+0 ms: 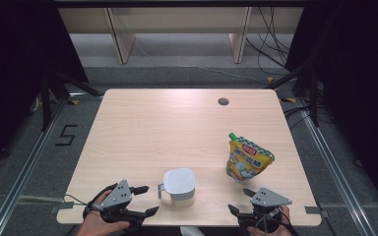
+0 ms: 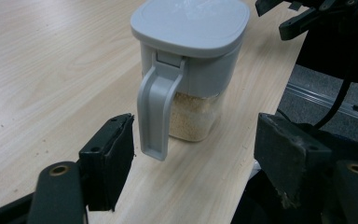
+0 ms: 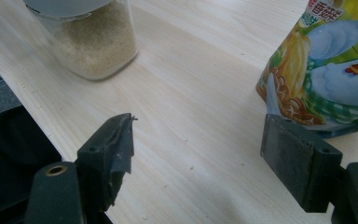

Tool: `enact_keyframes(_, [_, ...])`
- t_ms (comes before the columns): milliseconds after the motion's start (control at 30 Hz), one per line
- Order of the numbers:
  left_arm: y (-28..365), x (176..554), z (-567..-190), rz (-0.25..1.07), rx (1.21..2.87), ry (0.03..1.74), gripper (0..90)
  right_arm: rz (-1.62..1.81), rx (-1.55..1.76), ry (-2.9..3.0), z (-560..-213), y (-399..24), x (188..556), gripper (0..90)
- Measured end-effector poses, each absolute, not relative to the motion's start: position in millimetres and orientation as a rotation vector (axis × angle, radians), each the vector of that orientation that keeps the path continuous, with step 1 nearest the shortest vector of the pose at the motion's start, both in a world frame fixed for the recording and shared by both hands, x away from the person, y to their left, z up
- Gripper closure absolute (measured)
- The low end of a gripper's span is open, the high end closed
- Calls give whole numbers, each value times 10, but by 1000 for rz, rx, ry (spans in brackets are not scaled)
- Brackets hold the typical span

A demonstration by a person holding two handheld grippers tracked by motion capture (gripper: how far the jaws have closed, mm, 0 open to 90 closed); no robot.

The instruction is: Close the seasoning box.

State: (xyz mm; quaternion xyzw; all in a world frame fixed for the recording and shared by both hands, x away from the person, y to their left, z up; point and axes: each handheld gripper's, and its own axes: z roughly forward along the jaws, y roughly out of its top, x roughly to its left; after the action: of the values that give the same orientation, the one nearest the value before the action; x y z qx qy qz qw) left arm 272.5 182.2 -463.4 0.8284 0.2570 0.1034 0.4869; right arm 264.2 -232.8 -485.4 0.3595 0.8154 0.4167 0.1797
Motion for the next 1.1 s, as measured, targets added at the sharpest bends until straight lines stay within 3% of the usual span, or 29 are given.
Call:
enact_keyframes(500, [1806, 2606, -4780, 238, 2041, 651, 240, 1170, 1021, 2326, -4861, -2309, 2633, 244])
enact_keyframes(767, [1829, 2609, -4860, 281, 2138, 633, 222, 1171, 1000, 2353, -4866, -2277, 2627, 236])
enact_keyframes(1100, [1805, 2618, -4860, 296, 2104, 636, 220, 1159, 955, 2350, -4863, -2273, 2632, 237])
